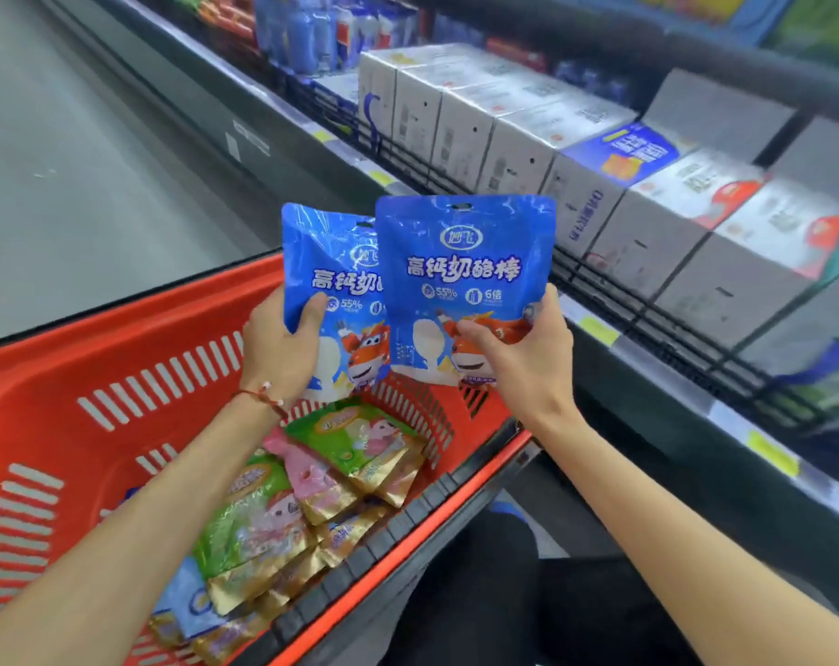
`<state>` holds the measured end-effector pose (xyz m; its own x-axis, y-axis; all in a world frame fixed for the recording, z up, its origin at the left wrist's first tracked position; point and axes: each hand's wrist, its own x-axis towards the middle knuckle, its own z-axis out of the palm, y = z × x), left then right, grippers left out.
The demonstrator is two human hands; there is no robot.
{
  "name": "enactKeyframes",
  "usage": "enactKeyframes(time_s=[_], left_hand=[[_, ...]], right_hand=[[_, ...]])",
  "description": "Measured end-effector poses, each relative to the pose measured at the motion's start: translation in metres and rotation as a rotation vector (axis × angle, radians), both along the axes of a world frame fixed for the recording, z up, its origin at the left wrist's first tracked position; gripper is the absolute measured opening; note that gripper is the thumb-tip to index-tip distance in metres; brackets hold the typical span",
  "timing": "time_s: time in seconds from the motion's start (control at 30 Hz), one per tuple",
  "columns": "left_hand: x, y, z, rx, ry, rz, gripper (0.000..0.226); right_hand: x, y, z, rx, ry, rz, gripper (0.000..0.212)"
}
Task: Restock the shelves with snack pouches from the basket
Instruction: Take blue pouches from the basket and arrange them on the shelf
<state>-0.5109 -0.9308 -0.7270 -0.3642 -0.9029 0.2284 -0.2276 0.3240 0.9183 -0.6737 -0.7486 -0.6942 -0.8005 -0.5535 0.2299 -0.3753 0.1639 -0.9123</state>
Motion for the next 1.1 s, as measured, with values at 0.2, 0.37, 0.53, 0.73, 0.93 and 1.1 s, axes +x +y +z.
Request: enactKeyframes(time_s=[0.2, 0.37, 0.53, 0.73, 0.93, 1.1], left_hand=[[-0.075, 0.038, 0.056, -0.111, 0.193, -0.164, 0.011], [-0.134, 0.090, 0.091, -0.152, 0.266, -0.307, 0.011], [-0.178, 0.147, 0.111, -0.116, 0.321, -0.410, 0.011], [-0.223, 0.228, 0.131, -0.112, 0.347, -0.533, 0.010], [-0.271, 0.316, 0.149, -0.115, 0.394, -0.583, 0.015], [-0.324, 0.384, 0.168, -0.180, 0.419, -0.572, 0.011]], right_hand=[[-0.030, 0.062, 0.035, -0.160, 0.051, -0.196, 0.053], [-0.053, 0.127, 0.056, -0.205, 0.098, -0.354, 0.055], [-0.077, 0.197, 0.066, -0.243, 0.110, -0.482, 0.053], [-0.106, 0.281, 0.075, -0.287, 0.135, -0.599, 0.057], [-0.149, 0.374, 0.084, -0.335, 0.172, -0.672, 0.055], [-0.201, 0.455, 0.097, -0.297, 0.216, -0.733, 0.057]])
